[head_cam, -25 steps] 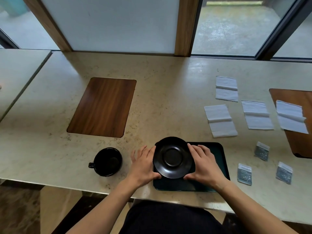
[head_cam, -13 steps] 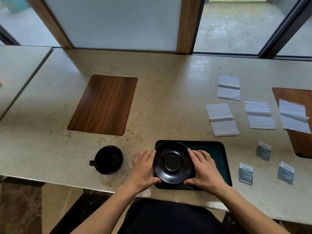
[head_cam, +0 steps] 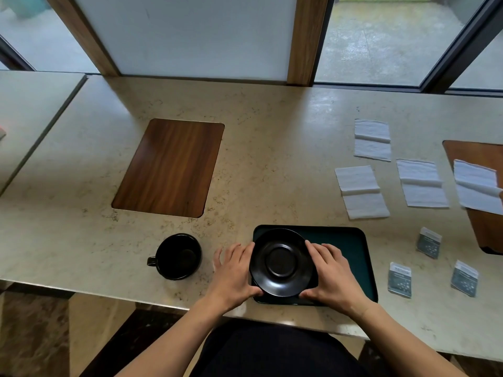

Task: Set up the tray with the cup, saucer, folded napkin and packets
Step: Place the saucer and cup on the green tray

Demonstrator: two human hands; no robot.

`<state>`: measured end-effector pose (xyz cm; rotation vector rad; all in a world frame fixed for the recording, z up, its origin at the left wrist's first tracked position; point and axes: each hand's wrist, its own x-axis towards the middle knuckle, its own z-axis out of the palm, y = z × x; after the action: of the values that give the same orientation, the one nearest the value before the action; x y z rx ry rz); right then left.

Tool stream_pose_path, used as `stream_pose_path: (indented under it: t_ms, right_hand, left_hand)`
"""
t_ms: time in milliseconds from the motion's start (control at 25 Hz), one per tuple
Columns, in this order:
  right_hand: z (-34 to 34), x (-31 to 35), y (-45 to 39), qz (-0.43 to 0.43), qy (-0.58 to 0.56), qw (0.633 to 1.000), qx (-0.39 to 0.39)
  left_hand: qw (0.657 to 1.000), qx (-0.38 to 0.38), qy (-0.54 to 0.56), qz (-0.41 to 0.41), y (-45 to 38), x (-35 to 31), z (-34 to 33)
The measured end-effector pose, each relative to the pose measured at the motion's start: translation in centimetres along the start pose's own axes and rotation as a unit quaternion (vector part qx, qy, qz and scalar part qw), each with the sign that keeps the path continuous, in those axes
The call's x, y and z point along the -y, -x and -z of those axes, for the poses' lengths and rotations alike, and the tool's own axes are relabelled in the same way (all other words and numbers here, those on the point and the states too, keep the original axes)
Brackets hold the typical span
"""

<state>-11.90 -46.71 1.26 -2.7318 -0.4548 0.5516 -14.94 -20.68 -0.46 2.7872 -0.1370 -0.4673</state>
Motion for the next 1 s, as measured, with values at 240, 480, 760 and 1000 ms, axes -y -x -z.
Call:
stream_pose_path:
  t_ms: [240,480,760,1000]
  right_hand:
    - [0.1,0.0,0.3,-0.003,-0.007,1.0,0.01]
    - [1.4,1.3,-0.4,0.016,-0.003,1.0,-0.02]
    - [1.0,8.7,-4.9,0.136,0.027,0.99,-0.021]
    - [-0.5,14.5,-8.6,0.201,0.046,0.978,-0.002]
  left_hand:
    - [1.0,0.007,0.0,0.004,0.2,0.0,0.5]
    - [0.998,-0.052,0.015,-0.041,1.3,0.9,1.9]
    - [0.988,-0.143,0.052,-0.021,4.1,5.6,6.1]
    - [0.985,-0.144,0.081,0.057,7.4,12.3,8.0]
